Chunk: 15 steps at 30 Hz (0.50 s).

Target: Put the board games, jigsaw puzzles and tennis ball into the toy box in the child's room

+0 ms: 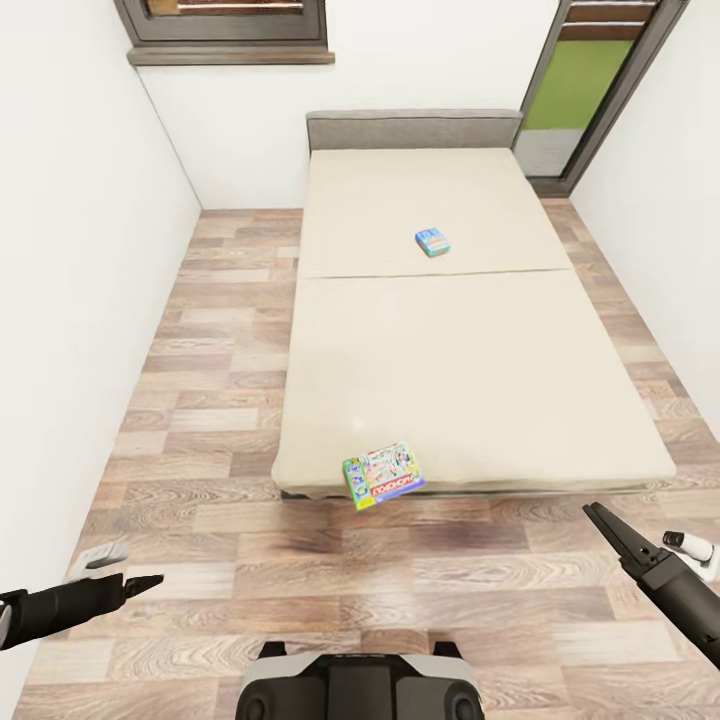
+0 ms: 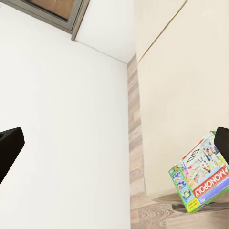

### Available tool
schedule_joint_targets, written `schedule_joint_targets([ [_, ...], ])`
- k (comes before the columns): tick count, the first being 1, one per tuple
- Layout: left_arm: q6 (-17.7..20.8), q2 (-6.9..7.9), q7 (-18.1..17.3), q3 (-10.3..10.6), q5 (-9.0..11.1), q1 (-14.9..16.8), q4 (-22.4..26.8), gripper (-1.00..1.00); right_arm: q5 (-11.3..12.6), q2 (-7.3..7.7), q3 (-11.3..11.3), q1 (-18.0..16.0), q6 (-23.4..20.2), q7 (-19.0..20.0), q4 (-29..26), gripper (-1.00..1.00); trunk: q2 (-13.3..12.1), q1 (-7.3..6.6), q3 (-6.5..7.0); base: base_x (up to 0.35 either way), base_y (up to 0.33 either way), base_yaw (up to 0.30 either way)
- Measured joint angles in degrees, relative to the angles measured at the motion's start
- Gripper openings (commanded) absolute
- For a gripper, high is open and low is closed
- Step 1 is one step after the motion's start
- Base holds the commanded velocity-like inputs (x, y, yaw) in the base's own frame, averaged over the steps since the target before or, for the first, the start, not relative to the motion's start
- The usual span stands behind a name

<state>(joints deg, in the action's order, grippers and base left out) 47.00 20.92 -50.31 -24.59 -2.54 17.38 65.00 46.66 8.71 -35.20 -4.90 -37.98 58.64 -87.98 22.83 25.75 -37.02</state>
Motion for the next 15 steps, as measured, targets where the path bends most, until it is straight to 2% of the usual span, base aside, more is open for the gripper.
schedule_joint_targets([
  [15,-0.1,-0.51,0.0,0.0,0.0,0.0,0.0,1.0,0.0,-0.01,0.1,0.0,0.0,-0.2,0.1,1.0,0.0,0.0,1.42,0.0,0.0,0.0],
])
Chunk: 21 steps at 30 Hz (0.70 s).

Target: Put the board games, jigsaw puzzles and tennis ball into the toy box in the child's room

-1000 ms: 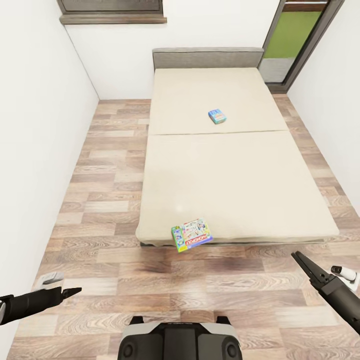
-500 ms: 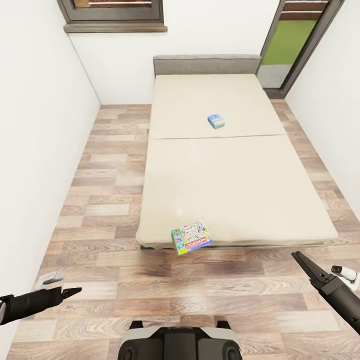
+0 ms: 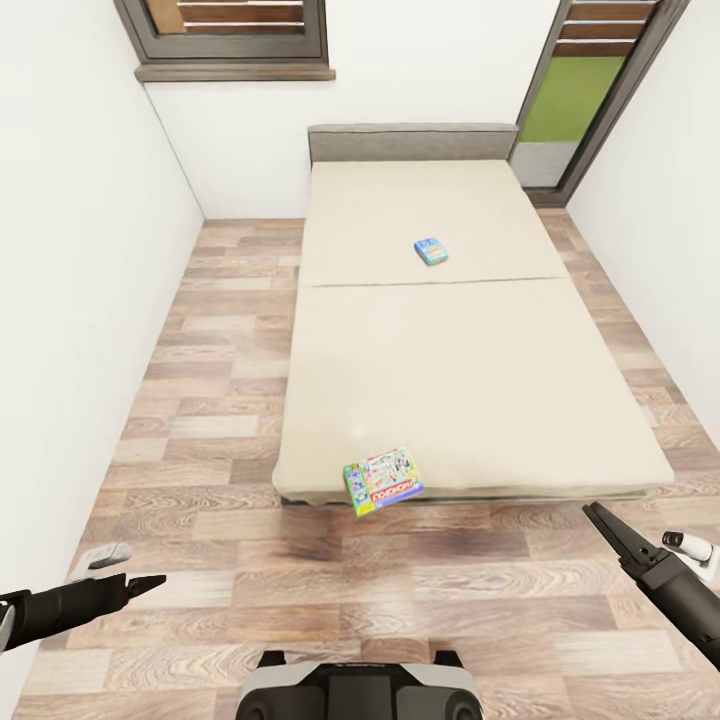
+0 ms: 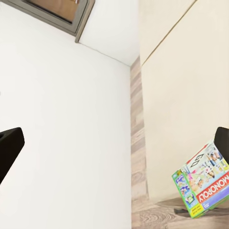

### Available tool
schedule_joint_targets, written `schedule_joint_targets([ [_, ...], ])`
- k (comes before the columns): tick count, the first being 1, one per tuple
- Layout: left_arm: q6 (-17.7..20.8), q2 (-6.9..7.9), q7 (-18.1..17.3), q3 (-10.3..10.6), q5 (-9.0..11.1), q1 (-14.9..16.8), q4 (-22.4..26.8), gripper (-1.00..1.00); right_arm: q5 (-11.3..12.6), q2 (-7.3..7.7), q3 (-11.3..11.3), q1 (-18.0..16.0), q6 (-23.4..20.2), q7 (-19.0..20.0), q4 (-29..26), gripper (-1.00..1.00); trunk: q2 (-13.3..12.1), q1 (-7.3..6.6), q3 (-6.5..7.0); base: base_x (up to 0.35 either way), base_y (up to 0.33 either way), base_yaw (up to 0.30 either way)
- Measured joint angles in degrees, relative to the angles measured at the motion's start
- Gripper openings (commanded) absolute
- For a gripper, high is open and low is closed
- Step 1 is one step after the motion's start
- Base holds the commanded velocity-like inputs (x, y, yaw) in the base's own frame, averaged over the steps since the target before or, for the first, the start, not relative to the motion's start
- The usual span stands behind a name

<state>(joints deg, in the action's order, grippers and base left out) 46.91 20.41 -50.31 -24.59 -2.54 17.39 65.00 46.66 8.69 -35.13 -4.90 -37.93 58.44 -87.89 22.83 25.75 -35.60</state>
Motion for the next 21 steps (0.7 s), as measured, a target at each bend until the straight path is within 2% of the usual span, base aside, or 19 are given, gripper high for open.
schedule_joint_targets([
  [10,0.0,-0.18,0.0,0.0,0.0,0.0,0.0,1.0,-0.4,0.0,0.0,0.0,0.0,-0.1,0.1,1.0,0.0,0.0,0.95,0.0,-0.08,0.0],
  [16,0.0,-0.38,0.0,0.0,-0.1,0.0,0.0,1.0,-2.0,0.0,0.6,0.0,0.0,-0.1,0.1,1.0,0.0,0.0,1.52,0.0,-0.17,0.0],
  [21,0.0,-0.42,0.0,0.0,0.0,0.0,0.0,1.0,-2.3,0.0,0.8,0.0,0.1,-0.1,0.1,1.0,0.0,0.0,1.99,0.0,-0.207,0.0],
])
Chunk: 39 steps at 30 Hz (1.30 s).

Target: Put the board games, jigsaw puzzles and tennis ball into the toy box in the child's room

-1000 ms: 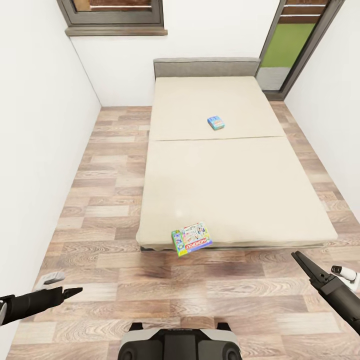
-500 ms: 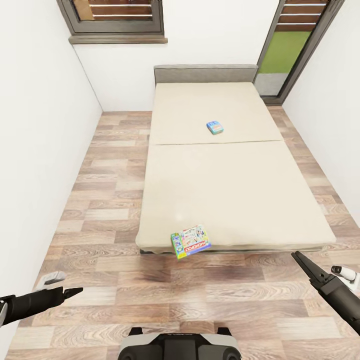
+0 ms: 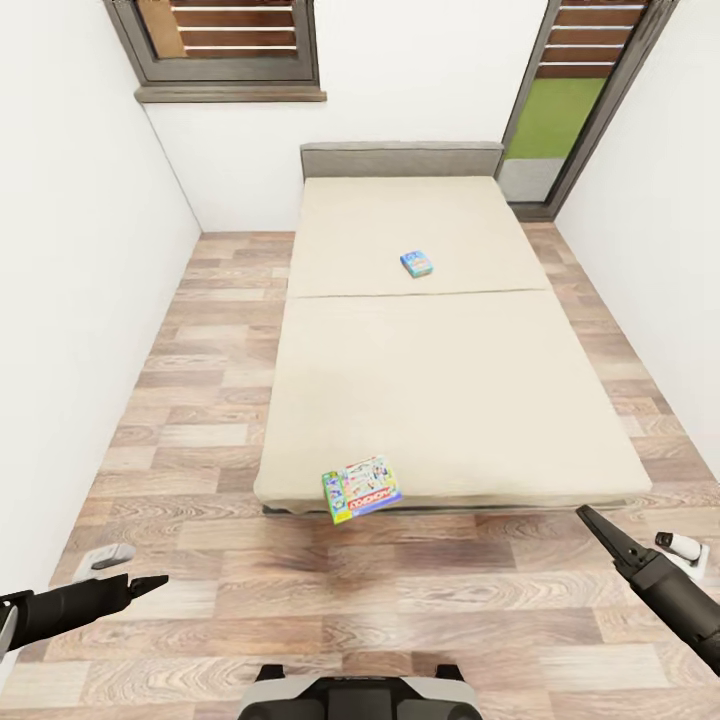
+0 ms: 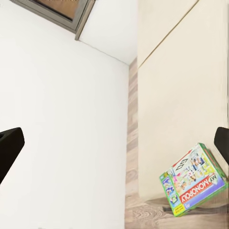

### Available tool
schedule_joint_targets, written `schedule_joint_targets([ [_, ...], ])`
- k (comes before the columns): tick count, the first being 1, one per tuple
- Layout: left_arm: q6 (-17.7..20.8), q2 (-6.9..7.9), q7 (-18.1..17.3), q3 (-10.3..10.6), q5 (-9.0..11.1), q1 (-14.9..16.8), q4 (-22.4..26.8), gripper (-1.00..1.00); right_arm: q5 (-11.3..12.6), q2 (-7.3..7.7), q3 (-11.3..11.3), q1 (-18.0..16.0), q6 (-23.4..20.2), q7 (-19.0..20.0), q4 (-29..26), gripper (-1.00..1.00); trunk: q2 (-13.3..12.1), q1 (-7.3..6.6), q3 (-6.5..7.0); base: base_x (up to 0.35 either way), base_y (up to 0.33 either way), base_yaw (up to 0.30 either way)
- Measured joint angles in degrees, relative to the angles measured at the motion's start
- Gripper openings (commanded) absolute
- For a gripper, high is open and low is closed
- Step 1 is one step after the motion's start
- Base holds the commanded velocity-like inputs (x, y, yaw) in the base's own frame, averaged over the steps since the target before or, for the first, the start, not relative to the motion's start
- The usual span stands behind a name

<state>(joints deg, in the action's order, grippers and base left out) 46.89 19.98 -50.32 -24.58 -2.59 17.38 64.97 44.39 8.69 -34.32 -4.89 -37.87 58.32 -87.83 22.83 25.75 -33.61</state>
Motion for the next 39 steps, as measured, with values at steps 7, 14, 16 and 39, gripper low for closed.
schedule_joint_targets([
  [7,0.0,0.01,0.0,0.0,0.0,0.0,0.0,1.0,-0.1,0.0,0.2,0.0,0.0,0.0,0.0,1.0,0.0,0.0,0.66,0.0,-0.142,0.0],
  [14,0.0,-0.01,0.0,0.0,0.0,0.0,0.0,1.0,-0.4,0.0,1.4,0.0,0.1,-0.2,0.1,1.0,0.0,0.0,1.32,0.0,-0.025,0.0],
  [16,0.0,-0.01,0.0,0.0,0.0,0.0,0.0,1.0,-0.7,0.0,1.5,0.0,0.3,-0.4,0.1,1.0,0.0,0.0,1.51,0.0,-0.007,0.0],
  [39,0.0,0.06,0.0,0.0,0.0,0.0,0.0,1.0,-2.0,0.0,3.1,0.0,2.9,-1.1,0.0,1.0,0.0,0.0,3.69,0.0,-0.001,0.0],
])
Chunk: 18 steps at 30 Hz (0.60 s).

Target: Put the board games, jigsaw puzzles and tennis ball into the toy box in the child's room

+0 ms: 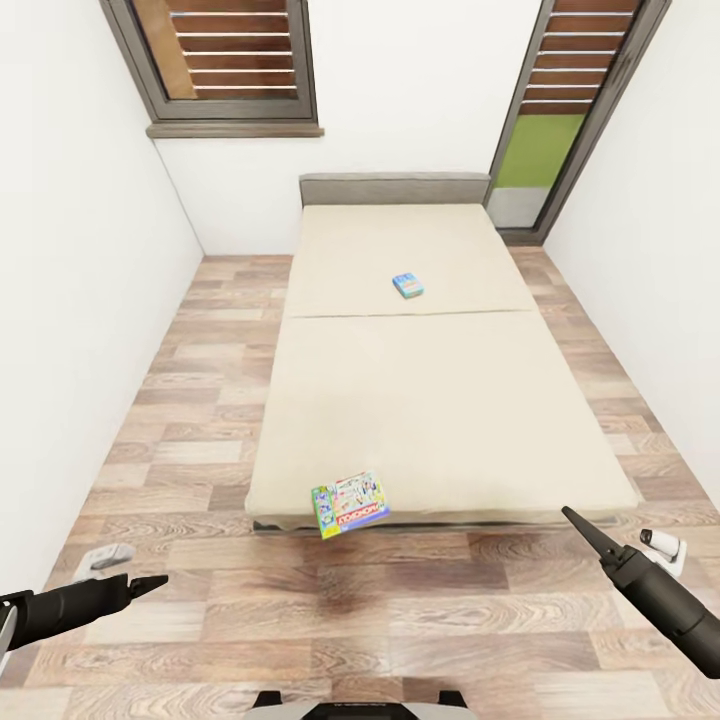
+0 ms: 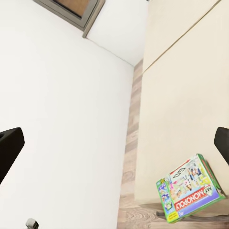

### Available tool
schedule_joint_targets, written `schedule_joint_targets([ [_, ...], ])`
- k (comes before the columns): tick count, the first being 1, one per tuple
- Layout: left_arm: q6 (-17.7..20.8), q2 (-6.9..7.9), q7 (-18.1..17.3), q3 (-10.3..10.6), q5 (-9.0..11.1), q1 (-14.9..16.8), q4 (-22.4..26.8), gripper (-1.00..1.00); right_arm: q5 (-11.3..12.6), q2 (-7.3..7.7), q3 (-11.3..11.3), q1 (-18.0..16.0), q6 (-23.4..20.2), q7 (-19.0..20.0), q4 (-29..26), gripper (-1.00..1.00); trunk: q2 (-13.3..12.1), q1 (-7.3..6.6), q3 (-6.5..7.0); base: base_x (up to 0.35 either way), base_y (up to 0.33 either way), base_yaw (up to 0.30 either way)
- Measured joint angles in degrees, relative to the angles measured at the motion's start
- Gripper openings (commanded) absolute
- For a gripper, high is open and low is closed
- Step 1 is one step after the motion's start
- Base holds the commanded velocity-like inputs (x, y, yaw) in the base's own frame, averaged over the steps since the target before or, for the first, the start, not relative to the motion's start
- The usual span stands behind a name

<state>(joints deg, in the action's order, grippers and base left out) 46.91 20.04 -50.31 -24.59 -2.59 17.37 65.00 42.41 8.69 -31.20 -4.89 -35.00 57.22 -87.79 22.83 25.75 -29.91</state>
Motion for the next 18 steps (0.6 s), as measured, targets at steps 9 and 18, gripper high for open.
schedule_joint_targets([
  [9,0.0,-0.04,0.0,0.0,0.0,0.0,0.0,1.0,0.0,0.0,0.0,0.0,0.0,0.0,0.0,1.0,0.0,0.0,0.85,0.0,0.0,0.0],
  [18,0.0,-0.06,0.0,0.0,0.0,0.0,0.0,1.0,0.0,0.0,0.0,0.0,0.1,0.0,0.0,1.0,0.0,0.0,1.7,0.0,0.0,0.0],
])
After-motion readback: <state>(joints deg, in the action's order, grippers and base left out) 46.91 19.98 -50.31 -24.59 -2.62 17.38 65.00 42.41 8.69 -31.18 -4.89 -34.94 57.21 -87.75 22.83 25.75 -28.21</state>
